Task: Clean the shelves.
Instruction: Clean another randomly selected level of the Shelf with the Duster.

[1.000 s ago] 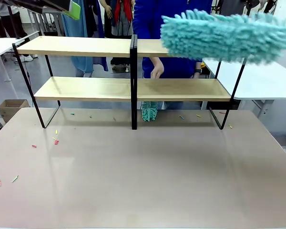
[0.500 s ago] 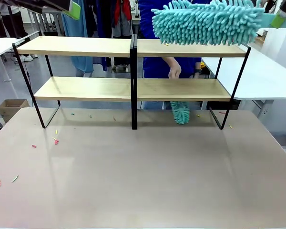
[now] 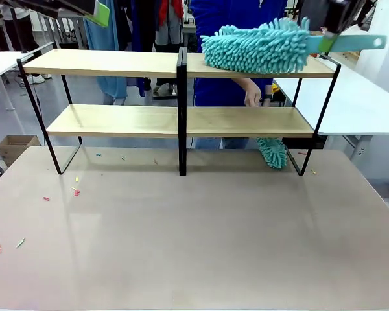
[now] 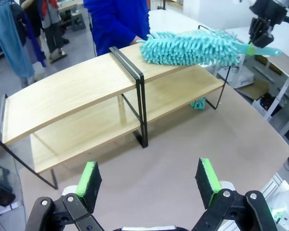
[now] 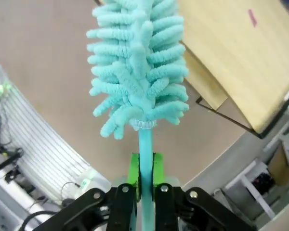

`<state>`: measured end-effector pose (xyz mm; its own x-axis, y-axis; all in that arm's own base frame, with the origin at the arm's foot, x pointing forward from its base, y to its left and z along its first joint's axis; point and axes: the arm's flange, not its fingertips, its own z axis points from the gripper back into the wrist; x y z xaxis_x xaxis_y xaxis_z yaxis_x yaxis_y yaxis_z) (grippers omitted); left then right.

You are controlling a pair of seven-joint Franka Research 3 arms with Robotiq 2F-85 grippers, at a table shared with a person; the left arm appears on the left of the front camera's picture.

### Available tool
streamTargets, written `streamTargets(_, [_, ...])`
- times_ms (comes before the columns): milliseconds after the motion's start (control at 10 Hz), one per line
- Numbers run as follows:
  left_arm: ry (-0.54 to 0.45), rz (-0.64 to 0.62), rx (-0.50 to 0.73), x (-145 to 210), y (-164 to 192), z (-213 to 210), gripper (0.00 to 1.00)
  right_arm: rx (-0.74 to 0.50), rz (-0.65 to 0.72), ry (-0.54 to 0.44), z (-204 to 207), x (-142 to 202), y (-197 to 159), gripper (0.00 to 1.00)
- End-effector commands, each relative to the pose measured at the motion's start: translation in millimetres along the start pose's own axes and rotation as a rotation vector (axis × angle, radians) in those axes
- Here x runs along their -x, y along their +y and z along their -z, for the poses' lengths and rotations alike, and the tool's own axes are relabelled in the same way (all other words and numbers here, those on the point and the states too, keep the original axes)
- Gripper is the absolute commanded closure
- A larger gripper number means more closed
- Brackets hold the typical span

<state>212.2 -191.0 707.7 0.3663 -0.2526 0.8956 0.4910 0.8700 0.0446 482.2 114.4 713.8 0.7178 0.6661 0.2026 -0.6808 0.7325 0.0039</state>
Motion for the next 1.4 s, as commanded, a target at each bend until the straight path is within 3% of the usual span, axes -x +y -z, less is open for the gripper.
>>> streamTargets(0, [-0.007, 0.005, 0.002, 0.5, 1.6, 0.1, 0.0, 0.052, 0.071, 0.041, -8.9, -14.4, 3.7, 0.88])
streamTargets(300, [-0.007, 0.005, 0.002, 0.5, 1.6, 0.1, 0.0, 0.182, 0.268, 0.126, -4.1, -7.5, 8.8, 0.88])
streamTargets(500, [-0.007, 0.005, 0.002, 0.5, 1.6, 0.1, 0.0, 0.287, 0.577, 0.261, -5.7, 23.8, 3.0, 0.88])
streamTargets(600, [-0.007, 0.005, 0.002, 0.5, 1.6, 0.1, 0.0, 0.356, 0.673, 0.315, -7.1, 41.2, -5.5, 0.88])
streamTargets(700, [-0.007, 0.005, 0.002, 0.5, 1.6, 0.1, 0.0, 0.405, 0.718, 0.31, -9.2, 54.4, -10.5, 0.88])
streamTargets(900, [-0.007, 0.005, 0.002, 0.5, 1.6, 0.1, 0.0, 0.413, 0.665, 0.205, -9.7, 61.4, -9.2, 0.88])
streamTargets(1000, [-0.007, 0.005, 0.002, 0.5, 1.6, 0.1, 0.0, 0.376, 0.571, 0.151, -5.2, 57.0, -1.1, 0.88])
streamTargets(1300, [-0.007, 0.005, 0.002, 0.5, 1.6, 0.1, 0.0, 0.28, 0.459, 0.117, -2.6, 50.5, 1.7, 0.88])
